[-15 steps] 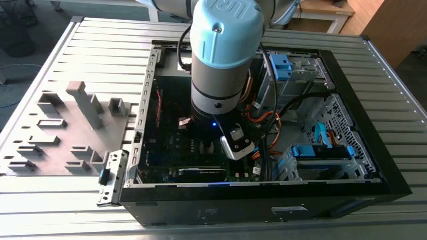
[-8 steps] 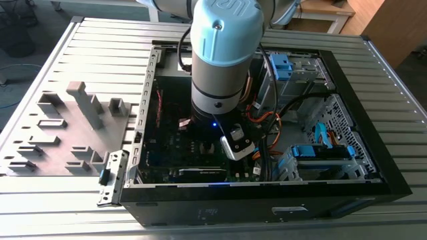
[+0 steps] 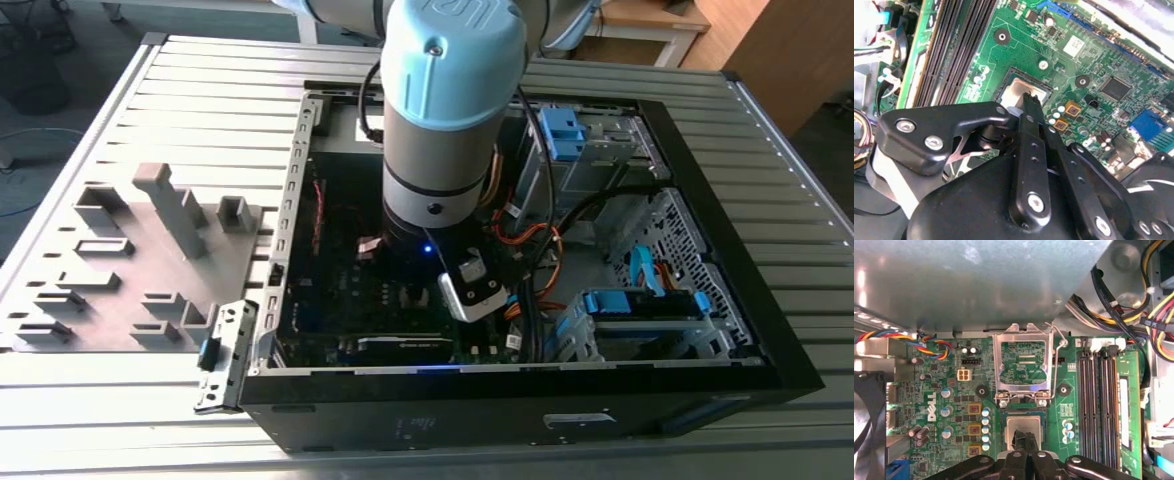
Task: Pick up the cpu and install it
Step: 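Place the cpu into insertion slot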
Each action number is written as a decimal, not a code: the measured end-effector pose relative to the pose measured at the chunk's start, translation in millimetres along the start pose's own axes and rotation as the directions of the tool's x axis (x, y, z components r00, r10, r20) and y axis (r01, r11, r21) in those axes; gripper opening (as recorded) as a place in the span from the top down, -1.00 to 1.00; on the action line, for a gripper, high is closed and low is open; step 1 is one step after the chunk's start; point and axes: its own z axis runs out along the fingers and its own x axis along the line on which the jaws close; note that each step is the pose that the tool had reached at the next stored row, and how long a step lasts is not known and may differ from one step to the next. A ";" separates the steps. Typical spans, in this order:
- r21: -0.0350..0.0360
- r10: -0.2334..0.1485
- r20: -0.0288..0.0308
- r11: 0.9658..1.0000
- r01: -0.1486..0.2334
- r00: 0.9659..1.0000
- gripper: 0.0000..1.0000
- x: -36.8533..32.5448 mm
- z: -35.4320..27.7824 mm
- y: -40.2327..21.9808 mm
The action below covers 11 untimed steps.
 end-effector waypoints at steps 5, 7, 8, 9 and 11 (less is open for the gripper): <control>0.000 0.002 0.000 1.000 -0.002 1.000 0.79 0.0 -6.0 0.4; 0.000 0.002 0.000 1.000 -0.002 1.000 0.79 0.0 -10.1 0.7; 0.000 0.003 0.000 1.000 -0.003 1.000 0.79 0.0 -13.0 0.9; 0.000 0.003 0.000 1.000 -0.003 1.000 0.79 0.1 -16.0 1.1; 0.000 0.003 0.000 1.000 -0.003 1.000 0.79 0.1 -20.1 1.4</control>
